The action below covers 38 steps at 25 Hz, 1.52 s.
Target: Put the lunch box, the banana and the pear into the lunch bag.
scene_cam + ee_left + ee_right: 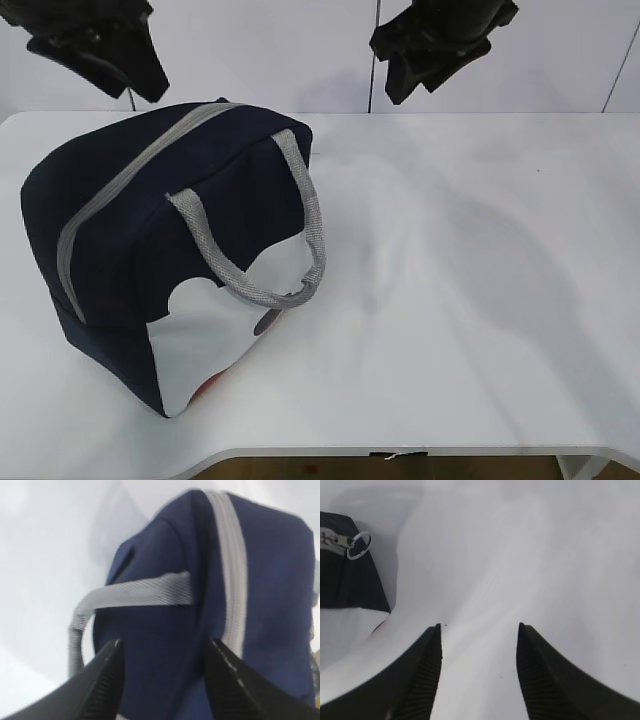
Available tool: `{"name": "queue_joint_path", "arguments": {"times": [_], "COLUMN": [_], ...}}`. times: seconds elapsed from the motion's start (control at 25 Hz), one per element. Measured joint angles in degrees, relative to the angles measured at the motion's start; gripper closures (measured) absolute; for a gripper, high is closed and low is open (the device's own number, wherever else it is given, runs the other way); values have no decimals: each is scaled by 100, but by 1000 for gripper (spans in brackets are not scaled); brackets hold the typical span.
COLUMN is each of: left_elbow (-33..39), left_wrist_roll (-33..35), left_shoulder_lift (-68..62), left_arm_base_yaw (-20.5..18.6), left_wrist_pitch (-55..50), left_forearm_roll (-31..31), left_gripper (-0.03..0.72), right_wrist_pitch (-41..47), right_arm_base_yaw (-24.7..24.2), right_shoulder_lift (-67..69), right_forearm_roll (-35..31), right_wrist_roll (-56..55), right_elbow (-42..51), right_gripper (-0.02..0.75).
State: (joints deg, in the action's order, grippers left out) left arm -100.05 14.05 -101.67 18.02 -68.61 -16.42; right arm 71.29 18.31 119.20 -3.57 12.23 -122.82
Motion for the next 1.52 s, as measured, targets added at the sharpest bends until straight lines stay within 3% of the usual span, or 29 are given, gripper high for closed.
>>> {"name": "queue_joint_path", "arguments": {"times": [0.24, 0.56, 0.84, 1.52], "left_elbow": [-622, -607, 98, 1749], "left_wrist_roll": [-362, -845, -1017, -1030], "left_shoulder_lift": [13, 357, 1148, 3700], "left_arm_base_yaw": [0, 0, 0, 0], "left_wrist_pitch": [-234, -285, -294, -324], "left_forearm_roll": [187, 770, 1246, 1642], "left_gripper": [268, 266, 266, 276], "right_wrist_pitch": [26, 36, 36, 36], "right_arm_base_yaw": [0, 0, 0, 0], "right_shoulder_lift": [-257, -1012, -2046, -4247], "right_forearm_roll": [18, 32, 168, 156], "right_wrist_roll": [-406, -535, -544, -556], "right_elbow": [10, 674, 1747, 4478], "right_gripper": [342, 342, 345, 349]}}
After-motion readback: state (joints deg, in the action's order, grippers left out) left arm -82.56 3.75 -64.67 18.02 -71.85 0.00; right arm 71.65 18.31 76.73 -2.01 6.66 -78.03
